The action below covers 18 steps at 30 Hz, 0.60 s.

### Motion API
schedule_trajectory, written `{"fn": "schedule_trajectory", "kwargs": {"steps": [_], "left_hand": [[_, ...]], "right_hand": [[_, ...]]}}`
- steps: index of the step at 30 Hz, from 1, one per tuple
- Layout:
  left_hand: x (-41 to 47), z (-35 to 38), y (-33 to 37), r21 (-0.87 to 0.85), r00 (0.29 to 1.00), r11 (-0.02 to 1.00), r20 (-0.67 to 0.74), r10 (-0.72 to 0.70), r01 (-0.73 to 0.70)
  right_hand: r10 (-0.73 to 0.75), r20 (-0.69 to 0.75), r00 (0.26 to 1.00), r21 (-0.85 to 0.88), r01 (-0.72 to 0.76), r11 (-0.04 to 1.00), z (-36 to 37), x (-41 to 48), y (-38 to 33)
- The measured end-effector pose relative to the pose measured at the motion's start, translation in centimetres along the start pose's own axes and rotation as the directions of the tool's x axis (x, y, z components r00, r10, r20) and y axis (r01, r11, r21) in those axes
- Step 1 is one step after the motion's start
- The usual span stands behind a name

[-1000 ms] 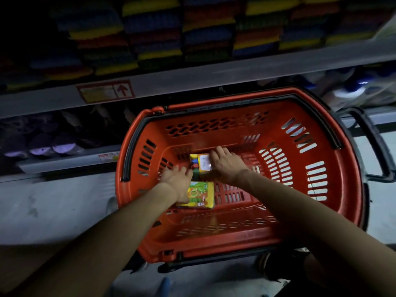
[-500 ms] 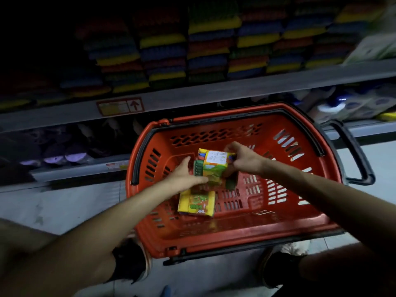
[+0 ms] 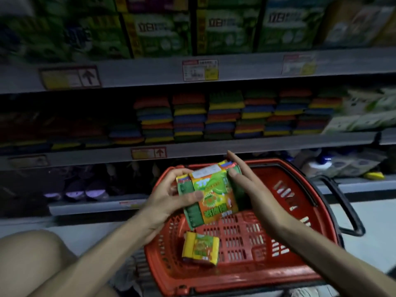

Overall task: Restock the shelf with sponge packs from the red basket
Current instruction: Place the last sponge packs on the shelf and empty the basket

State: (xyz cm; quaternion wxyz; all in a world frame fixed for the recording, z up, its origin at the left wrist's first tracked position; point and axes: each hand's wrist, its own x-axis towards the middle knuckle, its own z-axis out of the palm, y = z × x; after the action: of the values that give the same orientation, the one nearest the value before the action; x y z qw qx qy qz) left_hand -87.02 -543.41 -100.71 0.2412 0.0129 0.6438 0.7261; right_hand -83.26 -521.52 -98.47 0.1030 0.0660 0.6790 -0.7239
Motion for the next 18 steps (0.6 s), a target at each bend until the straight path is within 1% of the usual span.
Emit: {"fn": "schedule_trajectory", "kwargs": {"steps": [2, 4, 6, 7, 8, 10, 11, 13, 15, 18], "left_hand": [[-0.3, 0.1, -0.8, -0.034, 0.997, 0.999, -0.071, -0.003, 0.000], [-0.5, 0.2, -1.3, -0.040, 0.993, 0.999, -0.118, -0.021, 0.017], [-0.9, 0.2, -1.4, -0.040, 0.987, 0.999, -0.153, -0.043, 0.037], [-1.1, 0.2, -1.2, -0.041, 0.985, 0.998, -0.166, -0.050, 0.043], [-1.2, 0.0, -1.1, -0.048, 0.984, 0.998, -0.170, -0.048, 0.040], [-1.3, -0.3, -0.8, -0.061, 0.982, 0.998, -0.184, -0.037, 0.026], [-1.4, -0.5, -0.6, -0.075, 0.981, 0.997, -0.188, -0.035, 0.021], [-1.5, -1.0, 0.0, -0.145, 0.984, 0.989, -0.178, -0.014, -0.012], [-1.5, -1.8, 0.8, -0.224, 0.984, 0.974, -0.181, 0.005, -0.046], [-1.4, -3.3, 2.0, -0.292, 0.980, 0.954, -0.198, 0.003, -0.062]], "right_hand": [[-0.007, -0.008, 1.000, -0.042, 0.006, 0.999, 1.0, -0.3, 0.6], [0.001, -0.005, 1.000, -0.038, -0.001, 0.999, 1.7, -0.4, 0.9], [-0.042, -0.005, 0.999, -0.113, 0.042, 0.993, 2.7, 0.1, 0.9], [-0.084, 0.054, 0.995, -0.136, 0.090, 0.987, 2.7, -0.4, 1.2], [-0.108, 0.113, 0.988, -0.083, 0.118, 0.990, 2.3, -0.7, 1.9], [-0.097, 0.169, 0.981, -0.037, 0.104, 0.994, 2.5, -0.8, 1.9], [-0.072, 0.158, 0.985, -0.029, 0.077, 0.997, 3.2, -0.7, 1.2], [0.012, 0.045, 0.999, 0.089, -0.016, 0.996, 4.1, 0.3, 0.0], [-0.008, 0.014, 1.000, 0.185, 0.005, 0.983, 4.3, 0.5, -0.5], [-0.032, 0.018, 0.999, 0.143, 0.029, 0.989, 5.4, 1.3, -1.1]]}}
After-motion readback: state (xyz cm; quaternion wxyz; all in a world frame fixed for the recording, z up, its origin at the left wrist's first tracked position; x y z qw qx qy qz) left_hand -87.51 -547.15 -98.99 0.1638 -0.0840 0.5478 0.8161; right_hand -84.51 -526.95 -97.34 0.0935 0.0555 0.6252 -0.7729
